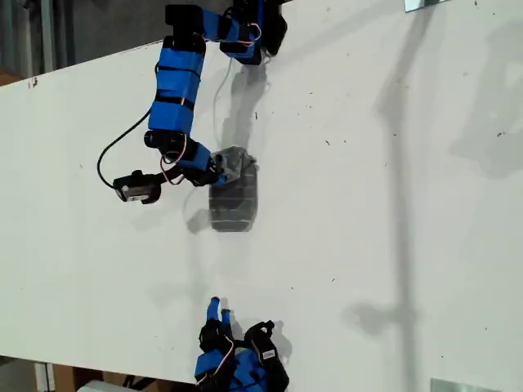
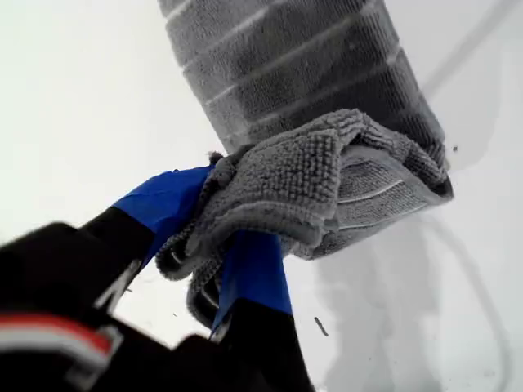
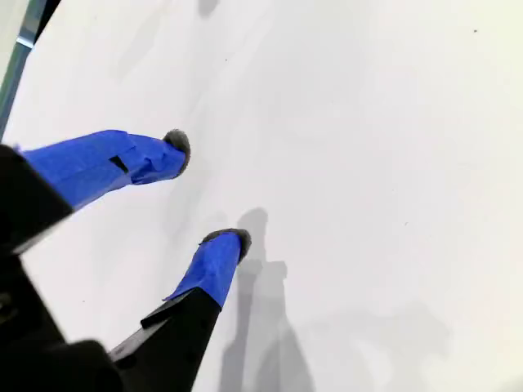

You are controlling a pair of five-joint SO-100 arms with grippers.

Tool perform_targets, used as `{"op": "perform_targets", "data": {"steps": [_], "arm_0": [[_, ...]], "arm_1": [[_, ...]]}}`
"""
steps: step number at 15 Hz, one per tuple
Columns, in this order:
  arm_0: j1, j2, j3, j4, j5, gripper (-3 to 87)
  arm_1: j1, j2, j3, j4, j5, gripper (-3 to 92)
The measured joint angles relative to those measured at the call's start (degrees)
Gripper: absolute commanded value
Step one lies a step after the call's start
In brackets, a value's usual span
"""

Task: Grasp corners of a square towel and fold twice.

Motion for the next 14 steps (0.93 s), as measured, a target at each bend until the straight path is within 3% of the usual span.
{"op": "perform_targets", "data": {"steps": [1, 4, 5, 11, 14], "arm_0": [[0.0, 0.0, 0.0, 0.0, 0.0, 19.1], [0.0, 0.0, 0.0, 0.0, 0.0, 19.1], [0.0, 0.0, 0.0, 0.0, 0.0, 19.2], [0.0, 0.0, 0.0, 0.0, 0.0, 19.2], [0.0, 0.0, 0.0, 0.0, 0.0, 19.2]], "arm_1": [[-1.1, -1.2, -0.3, -1.6, -1.5, -0.2], [-1.8, -2.0, -0.3, -4.2, -3.0, 30.5], [-1.8, -2.0, -0.3, -5.1, -3.7, 33.1], [0.1, 5.0, 0.2, -9.2, -6.6, 31.9], [1.0, 19.5, 15.6, -9.3, -3.0, 29.8]]}}
